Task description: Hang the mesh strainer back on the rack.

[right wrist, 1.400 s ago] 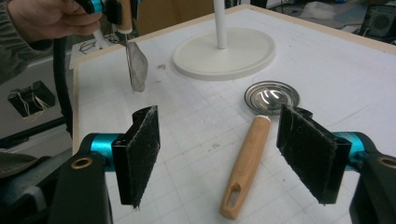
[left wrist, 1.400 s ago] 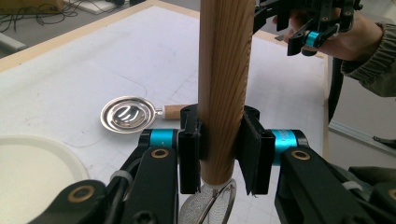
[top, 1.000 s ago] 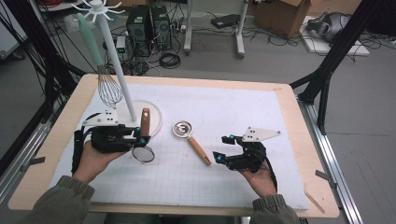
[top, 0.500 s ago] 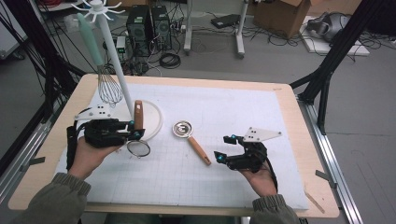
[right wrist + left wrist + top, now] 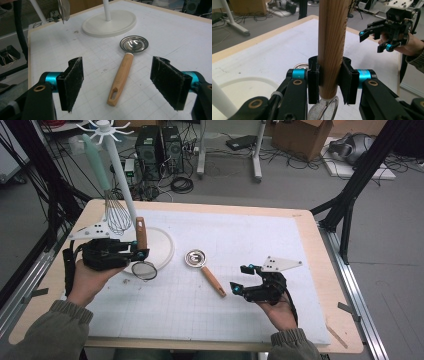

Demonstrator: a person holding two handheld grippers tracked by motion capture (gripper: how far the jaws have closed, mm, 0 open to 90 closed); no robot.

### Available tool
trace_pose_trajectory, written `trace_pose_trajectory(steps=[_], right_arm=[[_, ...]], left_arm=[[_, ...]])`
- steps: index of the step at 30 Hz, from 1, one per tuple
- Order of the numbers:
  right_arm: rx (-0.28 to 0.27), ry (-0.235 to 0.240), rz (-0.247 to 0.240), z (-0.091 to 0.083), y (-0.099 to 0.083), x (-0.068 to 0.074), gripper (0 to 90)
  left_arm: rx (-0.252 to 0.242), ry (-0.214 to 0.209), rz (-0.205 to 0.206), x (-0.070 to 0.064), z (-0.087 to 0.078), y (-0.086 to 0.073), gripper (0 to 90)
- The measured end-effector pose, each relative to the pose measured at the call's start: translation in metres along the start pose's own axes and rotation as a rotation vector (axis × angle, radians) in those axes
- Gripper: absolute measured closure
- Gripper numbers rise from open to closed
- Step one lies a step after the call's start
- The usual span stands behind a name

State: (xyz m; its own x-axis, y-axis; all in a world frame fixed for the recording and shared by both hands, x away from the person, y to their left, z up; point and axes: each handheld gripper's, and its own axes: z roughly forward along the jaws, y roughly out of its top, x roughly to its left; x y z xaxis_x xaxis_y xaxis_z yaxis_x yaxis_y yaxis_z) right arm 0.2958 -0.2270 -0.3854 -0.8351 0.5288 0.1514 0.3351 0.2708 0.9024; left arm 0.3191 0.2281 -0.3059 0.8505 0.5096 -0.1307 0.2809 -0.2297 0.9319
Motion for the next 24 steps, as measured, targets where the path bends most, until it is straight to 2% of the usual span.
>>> trace_pose_trajectory(steps=[10, 24], right_arm=[[-0.006, -0.009, 0.005, -0.001, 0.0, -0.001, 25.1], [-0.003, -0.014, 0.002, -0.001, -0.001, -0.002, 25.0]], left_arm=[[-0.028, 0.026, -0.009, 0.008, -0.011, 0.012, 71.1], [-0.037, 0.058, -0.019, 0.015, -0.027, 0.027, 71.1]])
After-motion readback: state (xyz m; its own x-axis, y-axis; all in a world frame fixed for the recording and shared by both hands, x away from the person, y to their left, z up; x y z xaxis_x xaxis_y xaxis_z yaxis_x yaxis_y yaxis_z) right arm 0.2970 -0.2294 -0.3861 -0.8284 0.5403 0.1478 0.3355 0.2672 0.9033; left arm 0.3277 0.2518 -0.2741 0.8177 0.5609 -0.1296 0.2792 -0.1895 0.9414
